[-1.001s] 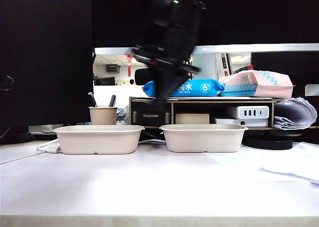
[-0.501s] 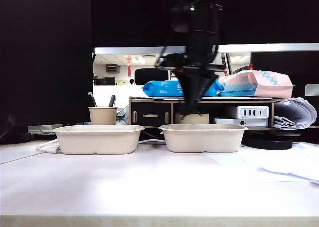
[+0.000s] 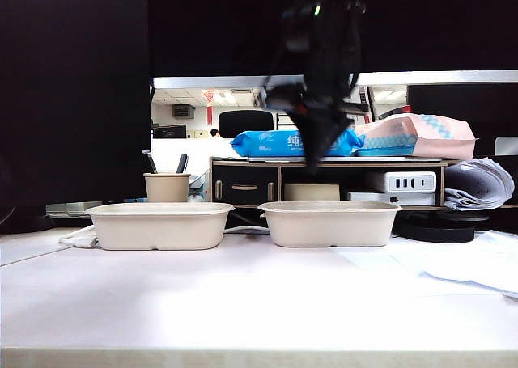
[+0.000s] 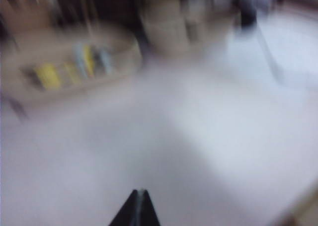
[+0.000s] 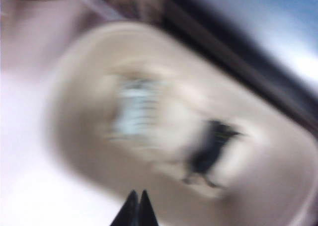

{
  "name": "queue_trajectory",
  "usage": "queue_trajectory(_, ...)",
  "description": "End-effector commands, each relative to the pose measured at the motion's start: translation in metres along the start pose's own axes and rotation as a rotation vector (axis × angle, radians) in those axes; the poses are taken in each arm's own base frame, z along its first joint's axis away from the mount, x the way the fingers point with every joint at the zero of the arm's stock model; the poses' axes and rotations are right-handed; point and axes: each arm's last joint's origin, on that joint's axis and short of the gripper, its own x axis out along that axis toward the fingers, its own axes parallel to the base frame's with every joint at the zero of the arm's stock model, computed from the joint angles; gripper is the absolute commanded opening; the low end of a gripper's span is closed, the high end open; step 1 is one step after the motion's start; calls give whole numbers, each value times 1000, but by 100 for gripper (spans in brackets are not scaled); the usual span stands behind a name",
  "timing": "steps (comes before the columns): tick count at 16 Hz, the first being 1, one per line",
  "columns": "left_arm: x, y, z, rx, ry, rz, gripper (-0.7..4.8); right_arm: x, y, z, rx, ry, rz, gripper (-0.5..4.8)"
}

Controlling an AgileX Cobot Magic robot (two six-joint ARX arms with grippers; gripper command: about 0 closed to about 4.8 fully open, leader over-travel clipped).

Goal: Put the dolls with similar sizes into the same paper box, while dolls with different sizes go into separate paper boxes.

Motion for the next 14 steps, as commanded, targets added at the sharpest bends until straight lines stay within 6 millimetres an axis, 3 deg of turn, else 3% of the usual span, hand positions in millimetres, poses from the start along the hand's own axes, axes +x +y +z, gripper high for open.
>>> queue_trajectory(1, -6, 7, 8, 0, -113, 77, -5, -45, 13, 4, -37, -198, 229, -3)
queue_trajectory(4, -8, 16, 8, -16, -118, 171, -5, -101, 26, 1, -100, -398, 274, -4)
queue_trajectory(6, -11, 27, 8, -36, -121, 284, -5, -172, 45, -12, -125, -643, 259, -4)
queue_trajectory(9, -16, 37, 7, -55, -124, 399, -5, -248, 62, -39, -101, -920, 230, -4)
queue_trajectory(10, -18, 41, 7, -64, -125, 451, -5, -293, 74, -64, -92, -1094, 160, -4)
queue_trajectory(14, -19, 42, 7, -66, -125, 461, -5, -361, 82, -128, -38, -1291, 65, -2)
